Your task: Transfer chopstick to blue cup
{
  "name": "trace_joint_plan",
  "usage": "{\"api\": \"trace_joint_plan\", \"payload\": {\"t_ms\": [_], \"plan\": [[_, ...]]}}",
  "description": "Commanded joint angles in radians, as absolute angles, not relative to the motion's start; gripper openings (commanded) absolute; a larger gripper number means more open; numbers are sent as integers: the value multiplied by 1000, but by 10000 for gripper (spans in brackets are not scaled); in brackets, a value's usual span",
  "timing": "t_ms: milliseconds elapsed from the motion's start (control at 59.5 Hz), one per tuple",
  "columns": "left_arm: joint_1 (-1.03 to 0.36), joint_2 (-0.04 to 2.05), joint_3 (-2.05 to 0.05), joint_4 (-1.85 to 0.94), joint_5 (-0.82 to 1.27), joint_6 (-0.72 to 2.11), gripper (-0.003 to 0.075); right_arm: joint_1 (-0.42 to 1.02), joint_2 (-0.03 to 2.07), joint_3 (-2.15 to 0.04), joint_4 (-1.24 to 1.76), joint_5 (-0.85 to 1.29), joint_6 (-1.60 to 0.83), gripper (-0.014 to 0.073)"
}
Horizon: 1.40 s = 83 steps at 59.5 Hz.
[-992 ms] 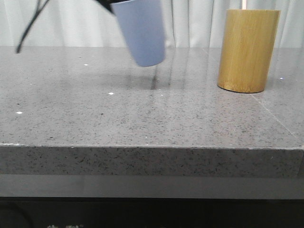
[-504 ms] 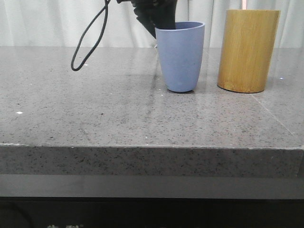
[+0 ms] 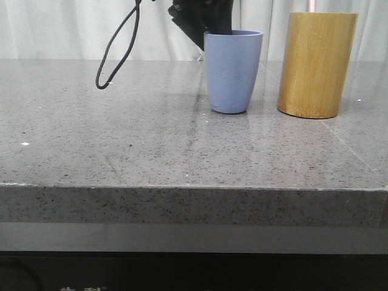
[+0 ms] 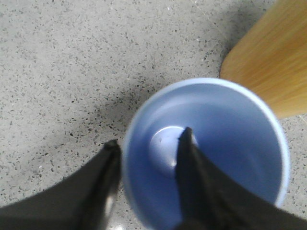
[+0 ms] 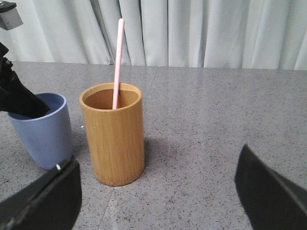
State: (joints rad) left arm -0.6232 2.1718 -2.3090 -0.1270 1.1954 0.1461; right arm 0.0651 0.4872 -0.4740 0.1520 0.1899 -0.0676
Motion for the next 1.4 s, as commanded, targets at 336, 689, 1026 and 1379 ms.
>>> {"api": "trace_joint_plan", "payload": {"t_ms": [336,689,1026,1379], "plan": [[-632,2023,-2411,-139,1270,100,379,62,498,-505,157,116,-73,654],[-591,1848,-2221,-20,1270,100,100,62,498,-505,157,116,-73,654],[-311,1594,-1871,-106,1211,100,-19,62,498,-505,157,116,-73,654],[-13,1229,-1281,-172,825,103,-19,62,498,-505,157,115,-73,654]]}}
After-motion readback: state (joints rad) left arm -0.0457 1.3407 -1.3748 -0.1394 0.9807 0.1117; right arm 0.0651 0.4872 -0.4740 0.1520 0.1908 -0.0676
